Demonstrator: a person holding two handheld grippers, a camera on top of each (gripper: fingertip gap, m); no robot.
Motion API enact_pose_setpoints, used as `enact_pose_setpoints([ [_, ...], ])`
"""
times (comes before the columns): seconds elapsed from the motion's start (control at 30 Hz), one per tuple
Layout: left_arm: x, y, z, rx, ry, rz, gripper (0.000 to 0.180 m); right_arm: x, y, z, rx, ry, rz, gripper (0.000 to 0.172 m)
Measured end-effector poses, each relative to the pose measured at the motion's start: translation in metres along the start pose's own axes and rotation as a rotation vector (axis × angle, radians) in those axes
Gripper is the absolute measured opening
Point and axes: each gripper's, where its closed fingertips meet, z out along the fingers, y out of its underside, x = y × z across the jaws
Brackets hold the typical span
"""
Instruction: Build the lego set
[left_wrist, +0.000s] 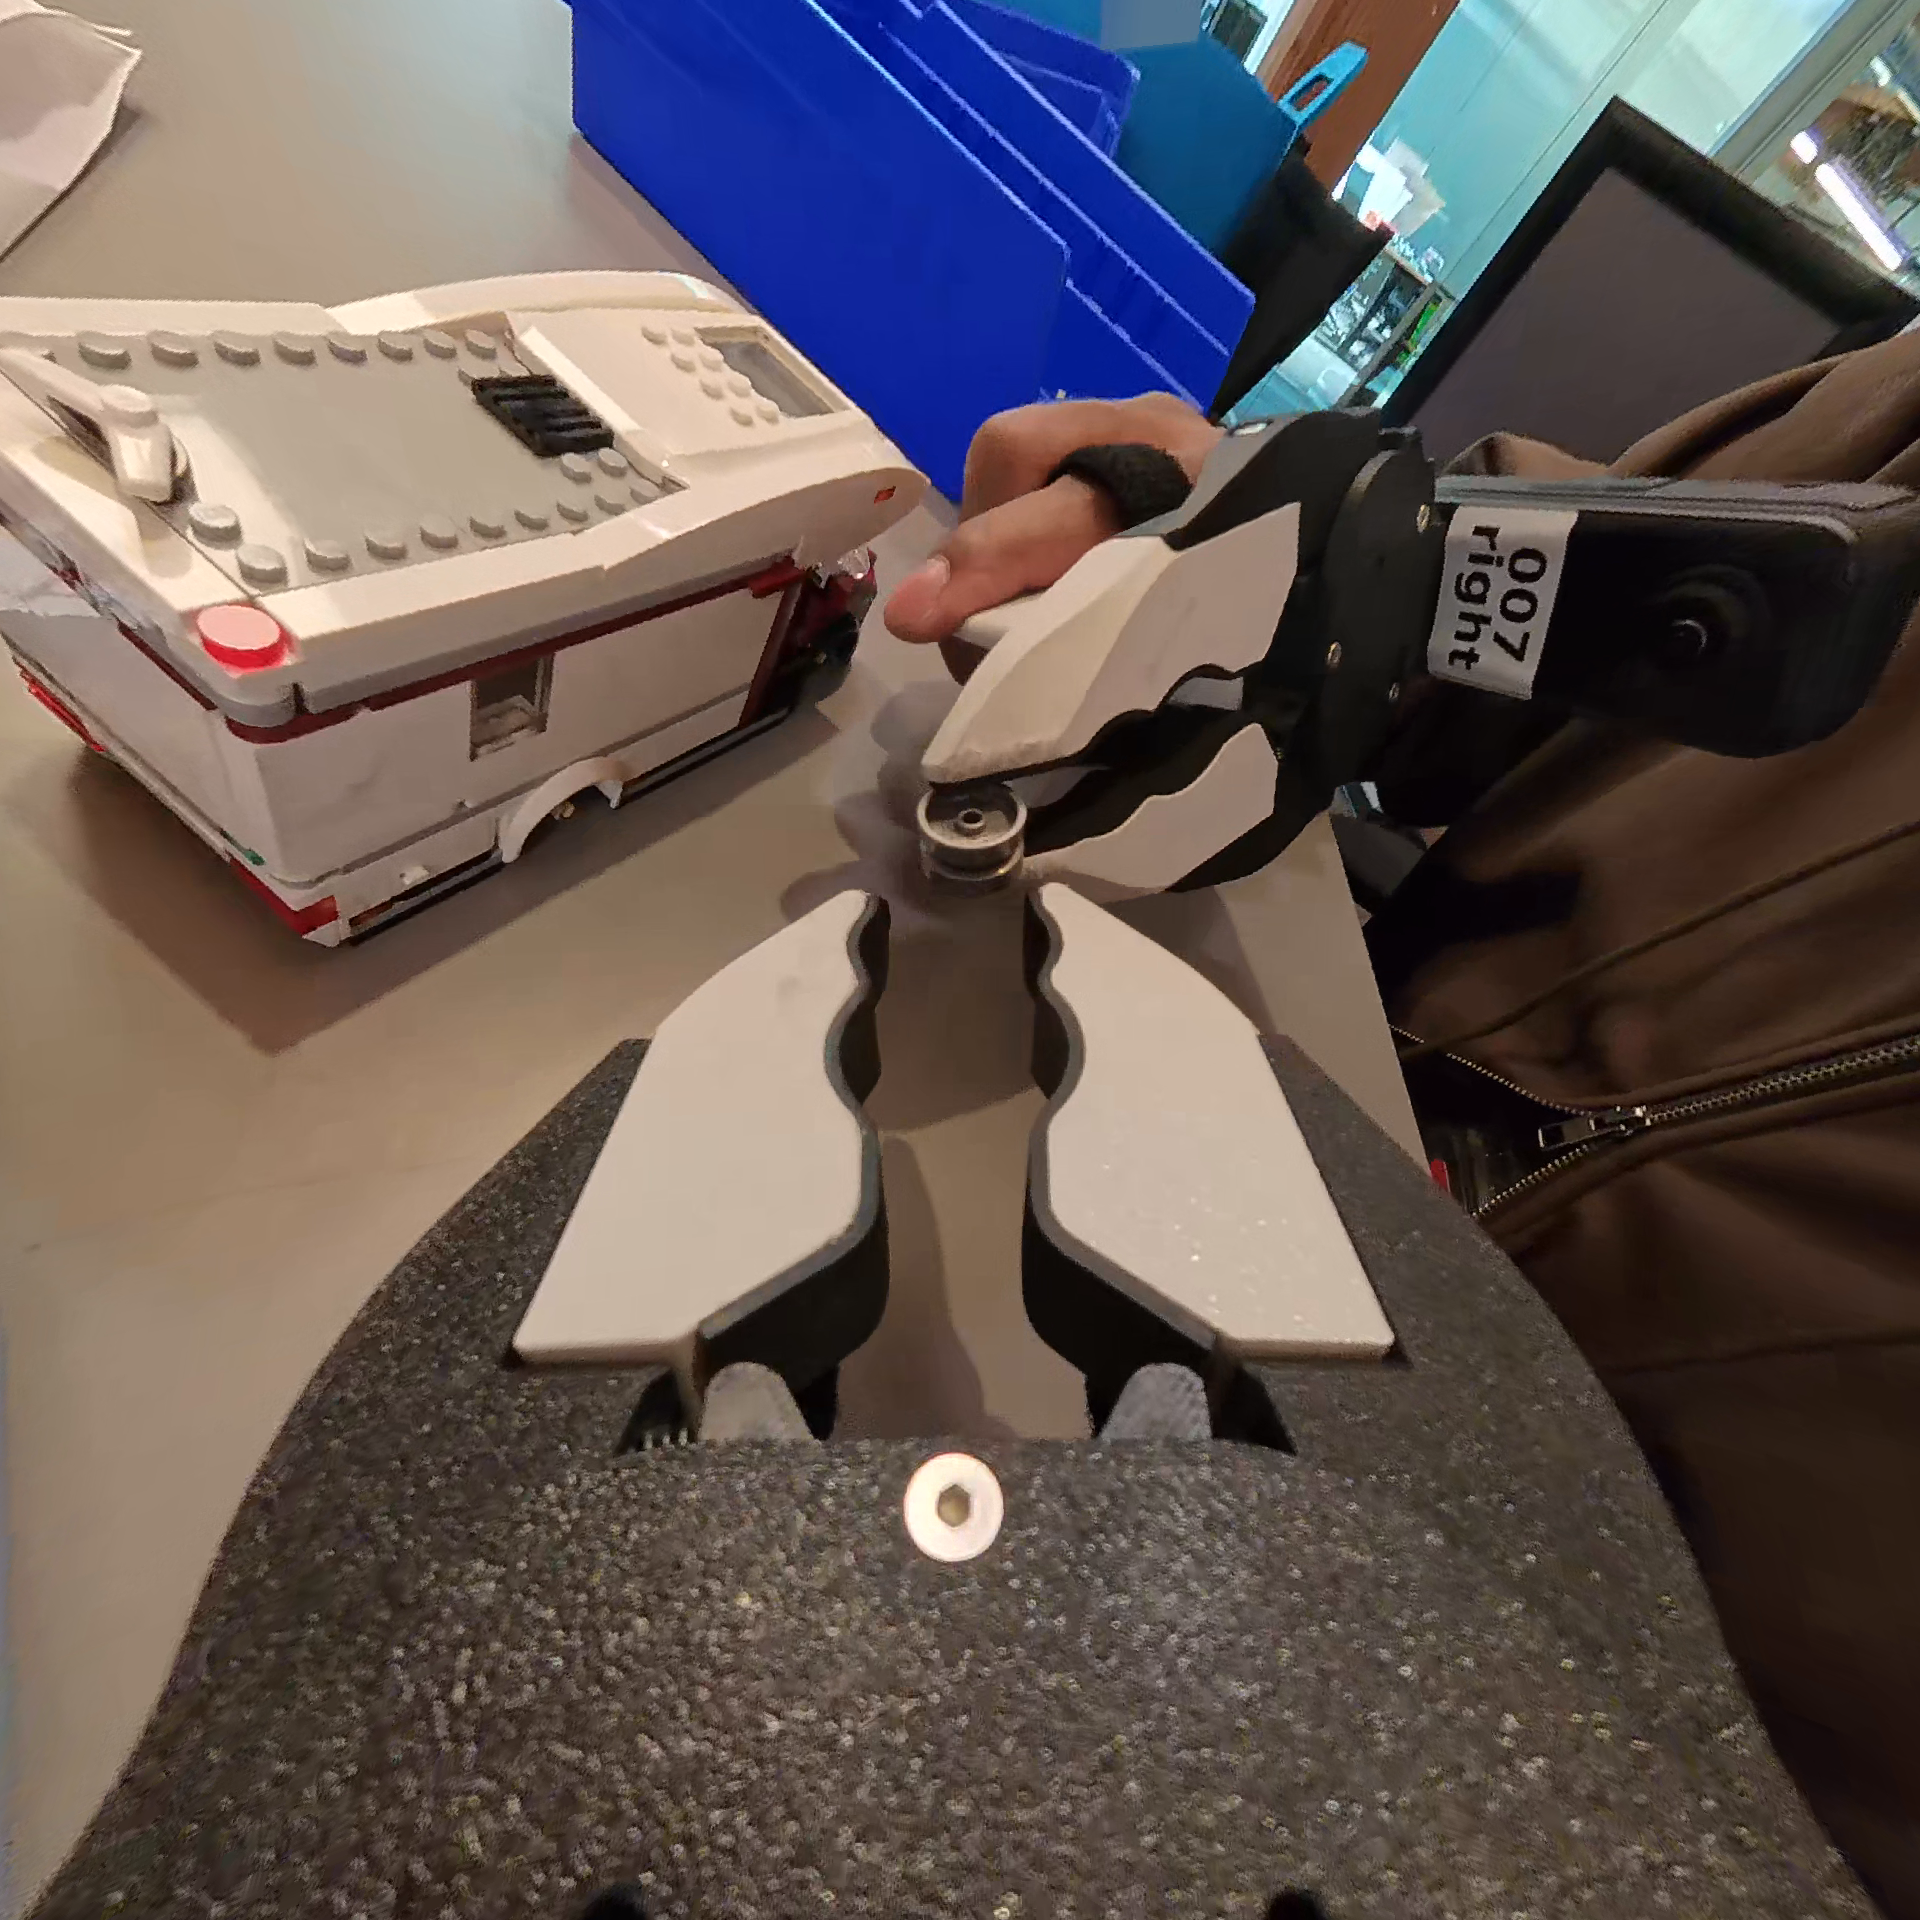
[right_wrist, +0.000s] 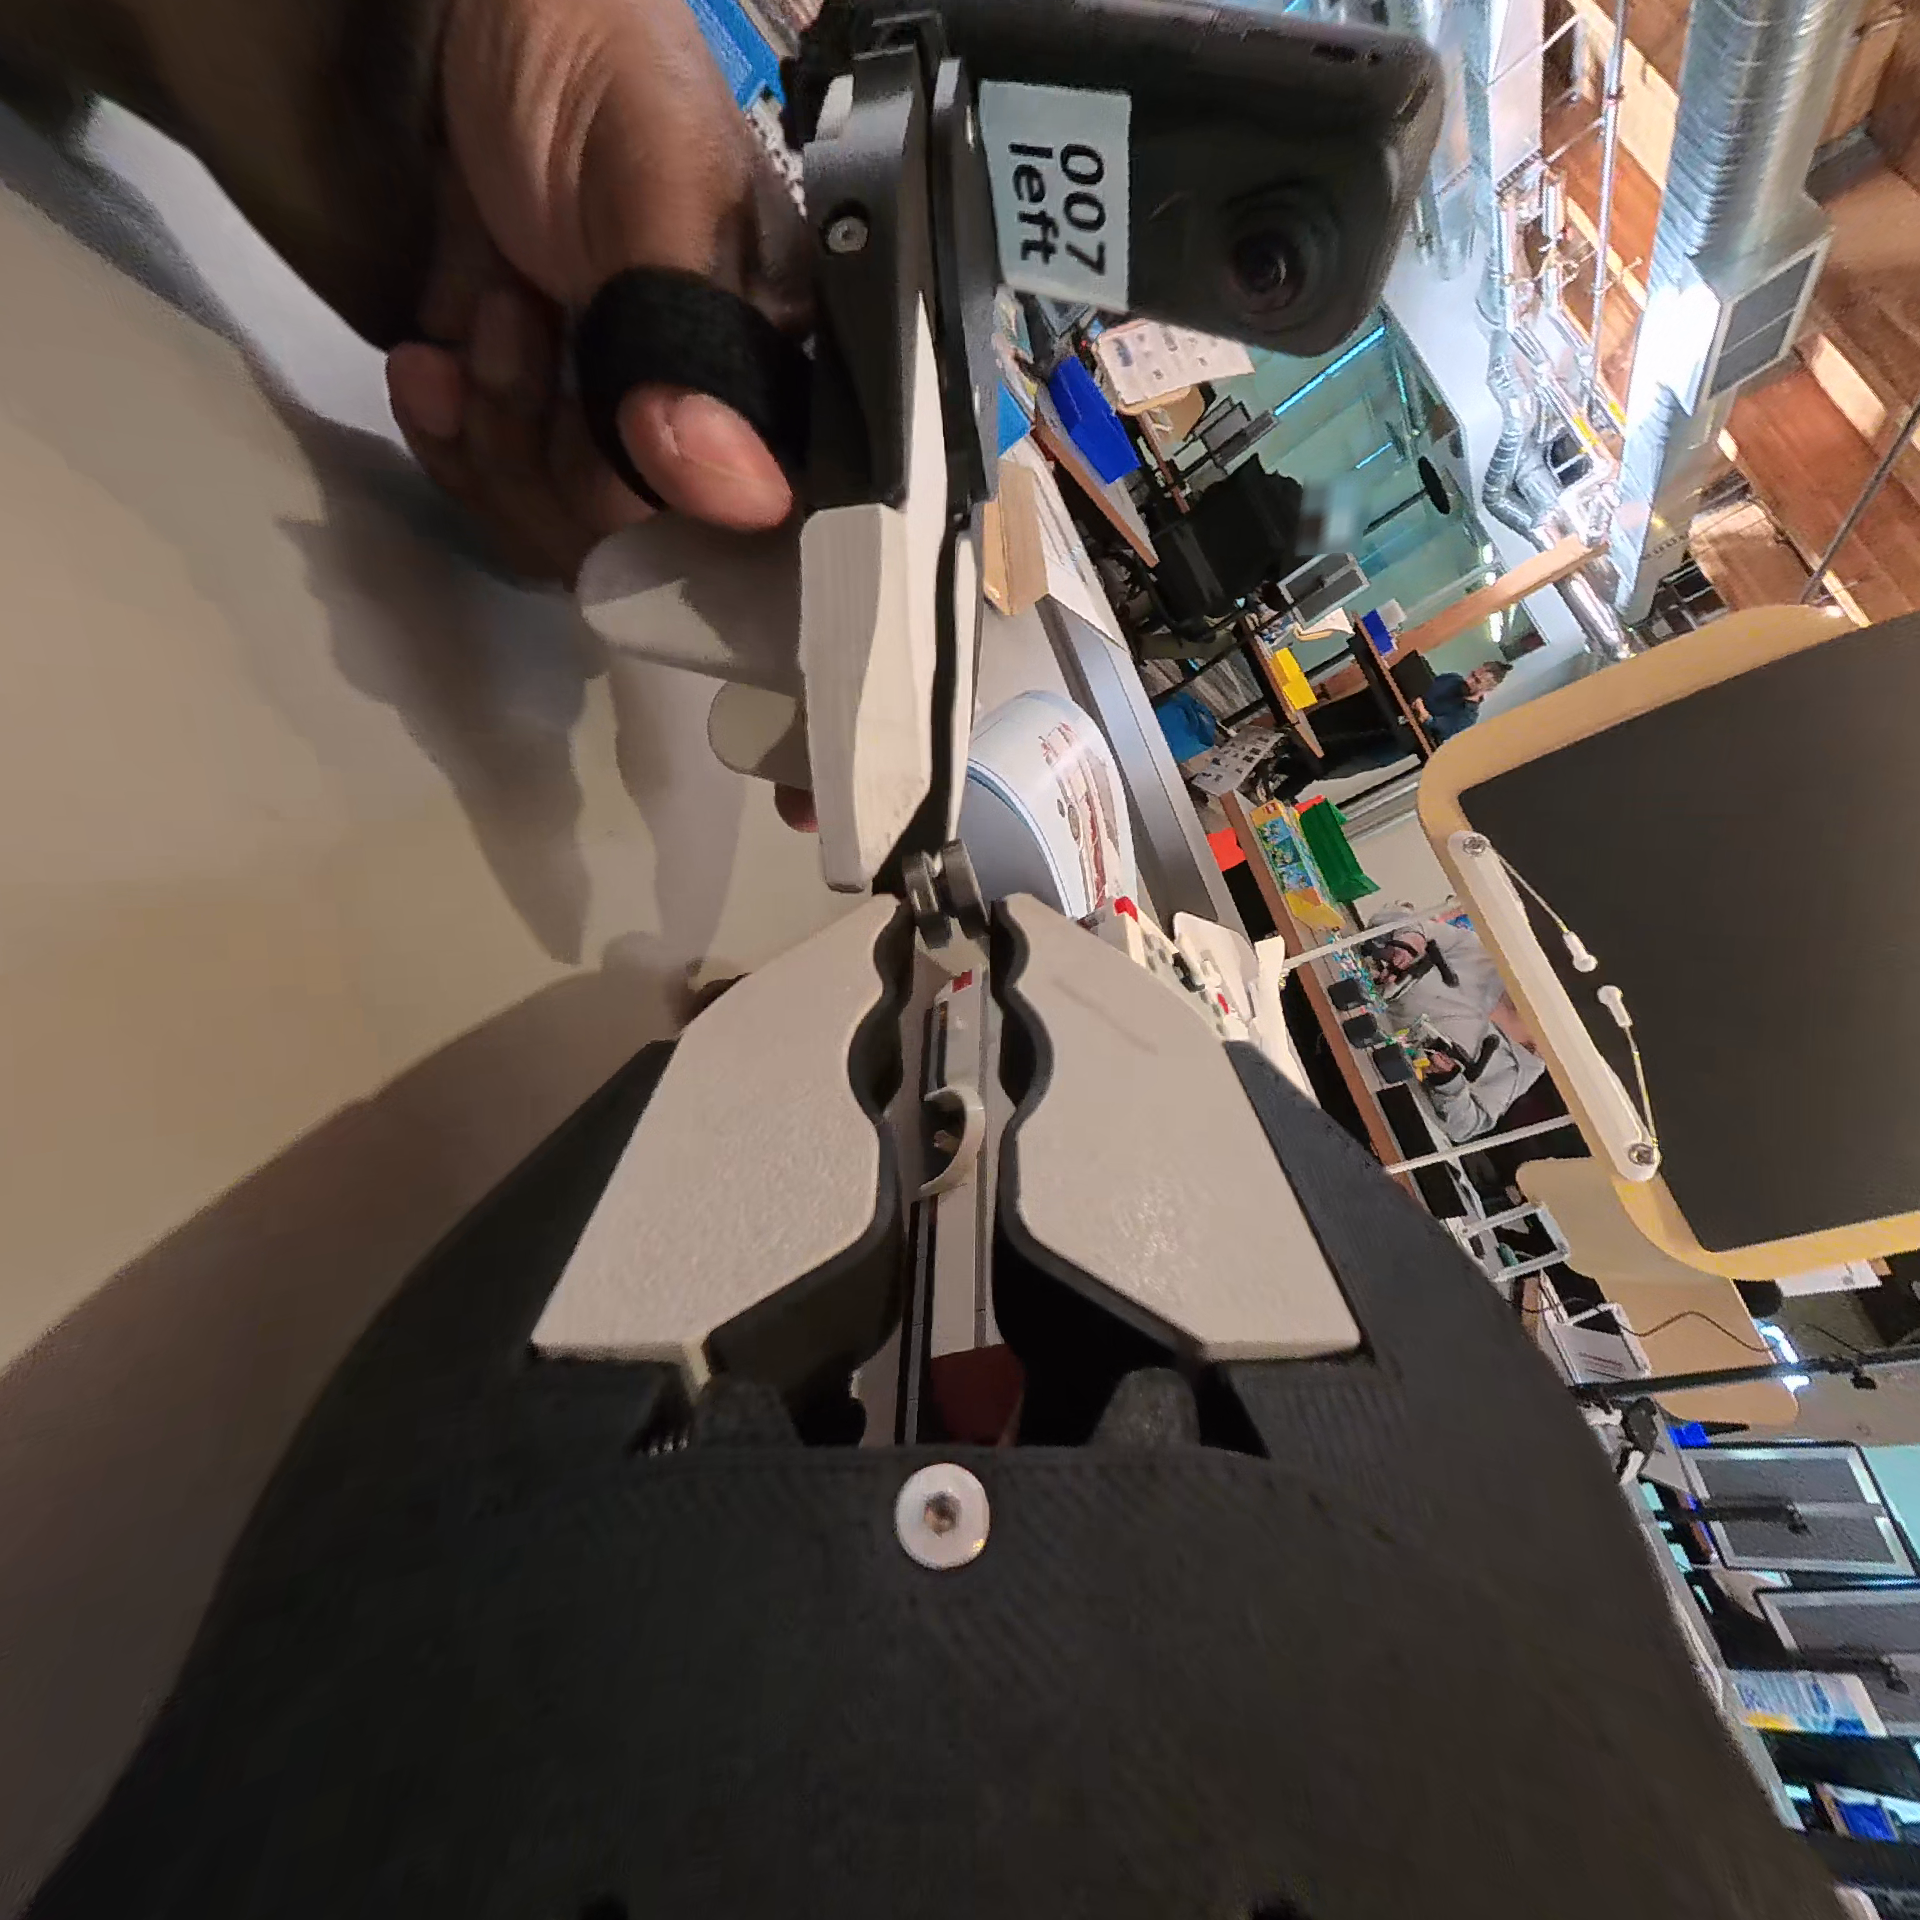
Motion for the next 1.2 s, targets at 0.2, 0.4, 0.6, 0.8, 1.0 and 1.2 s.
enact_pose_setpoints([
  [0.2,0.005,-0.010,0.000,0.079,0.040,-0.011,0.025,0.004,-0.004,-0.003,0.016,0.034,0.003,0.013],
  [0.4,0.009,-0.017,-0.001,0.137,0.072,-0.022,0.018,0.008,-0.006,-0.004,0.027,0.056,0.011,0.013],
  [0.6,0.009,-0.022,-0.002,0.185,0.086,-0.044,0.018,0.012,-0.006,-0.004,0.029,0.077,0.017,0.012],
  [0.8,0.008,-0.025,-0.005,0.208,0.087,-0.045,0.018,0.012,-0.007,-0.005,0.033,0.083,0.013,0.011],
  [1.0,0.010,-0.026,-0.004,0.222,0.107,-0.062,0.018,0.013,-0.008,-0.006,0.038,0.088,0.013,0.011],
  [1.2,0.010,-0.026,-0.004,0.220,0.108,-0.064,0.018,0.013,-0.008,-0.006,0.037,0.087,0.011,0.011],
])
